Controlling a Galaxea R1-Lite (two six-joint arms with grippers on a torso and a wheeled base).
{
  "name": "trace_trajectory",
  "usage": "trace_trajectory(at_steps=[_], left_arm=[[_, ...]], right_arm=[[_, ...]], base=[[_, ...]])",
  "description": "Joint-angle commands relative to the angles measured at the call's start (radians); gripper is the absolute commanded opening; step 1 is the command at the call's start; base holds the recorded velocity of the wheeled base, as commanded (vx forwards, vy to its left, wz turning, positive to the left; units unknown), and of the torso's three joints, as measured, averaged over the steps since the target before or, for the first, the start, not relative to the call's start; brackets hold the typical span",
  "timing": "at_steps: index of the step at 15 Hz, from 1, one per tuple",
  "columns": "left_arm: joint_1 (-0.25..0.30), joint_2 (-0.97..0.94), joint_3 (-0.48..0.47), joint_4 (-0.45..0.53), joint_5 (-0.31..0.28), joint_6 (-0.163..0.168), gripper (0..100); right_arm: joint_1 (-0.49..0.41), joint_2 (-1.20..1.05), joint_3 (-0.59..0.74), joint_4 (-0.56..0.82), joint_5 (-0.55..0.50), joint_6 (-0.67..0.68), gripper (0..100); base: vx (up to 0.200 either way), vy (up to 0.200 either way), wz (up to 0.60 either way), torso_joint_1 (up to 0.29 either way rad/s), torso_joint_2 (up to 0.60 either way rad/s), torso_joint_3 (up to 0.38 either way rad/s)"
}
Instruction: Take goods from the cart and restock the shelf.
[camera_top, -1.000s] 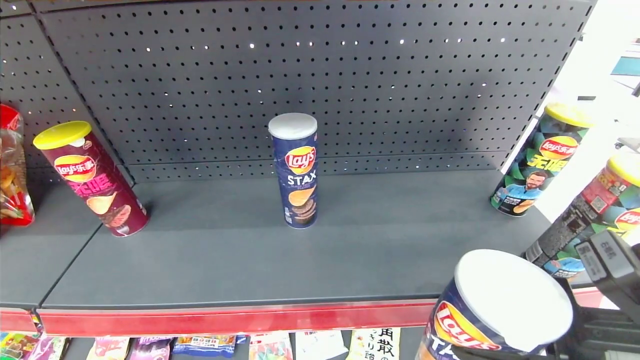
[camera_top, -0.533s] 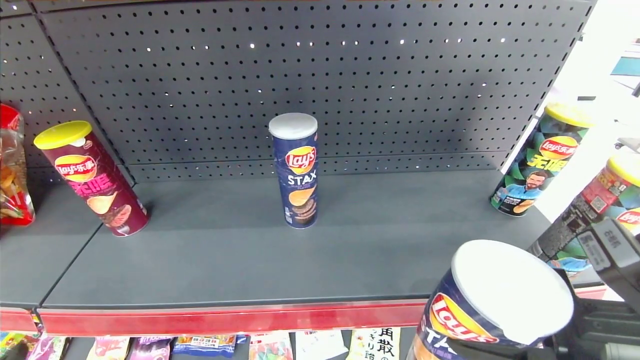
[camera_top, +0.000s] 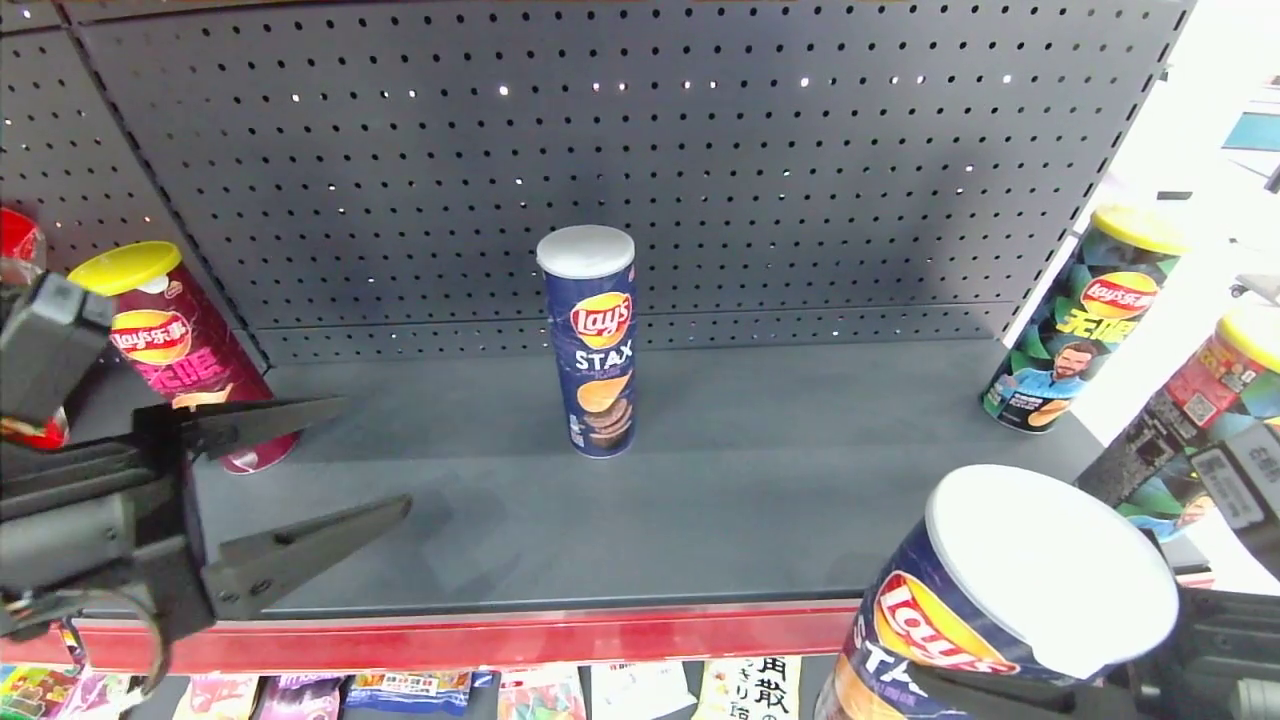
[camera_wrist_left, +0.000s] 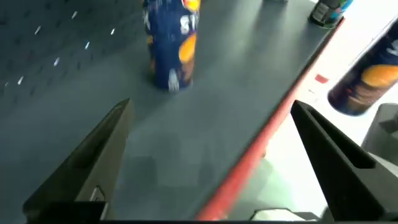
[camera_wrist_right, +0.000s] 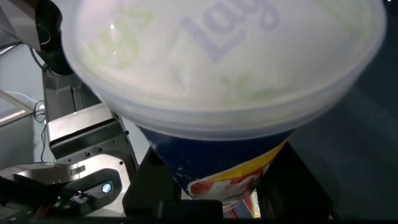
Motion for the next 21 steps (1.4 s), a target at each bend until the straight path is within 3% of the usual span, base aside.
trace_trajectory(at_steps=[1,3,6,8,12,21], left_arm=[[-0.031,0.25,-0.095,-0.094,-0.032,0.02,100],[-0.06,0.333,-0.147,-0.152,-0.032,0.026,100],[-0.088,0.41,-0.214,-0.157,-0.022,0.034,100],[-0.088,0.469,-0.285,-0.158,-0.02,0.063,100],[-0.105,0.568,-0.428,-0.157,-0.019,0.063,100],[-0.14,0.65,-0.527,-0.158,0.014,0.061,100]], right_arm=[[0.0,-0.003,0.0,-0.001,0.0,-0.001,0],[-0.002,-0.007,0.005,0.001,-0.001,0.001,0],[-0.003,-0.015,0.011,-0.001,-0.001,0.002,0],[-0.011,-0.021,0.012,0.001,0.0,0.002,0],[-0.017,-0.02,0.012,-0.001,0.0,0.002,0],[-0.017,-0.009,0.015,0.001,0.0,0.002,0]], base=[[0.0,0.0,0.0,0.0,0.0,0.0],[0.0,0.0,0.0,0.0,0.0,0.0],[0.0,0.0,0.0,0.0,0.0,0.0],[0.0,0.0,0.0,0.0,0.0,0.0],[0.0,0.0,0.0,0.0,0.0,0.0],[0.0,0.0,0.0,0.0,0.0,0.0]])
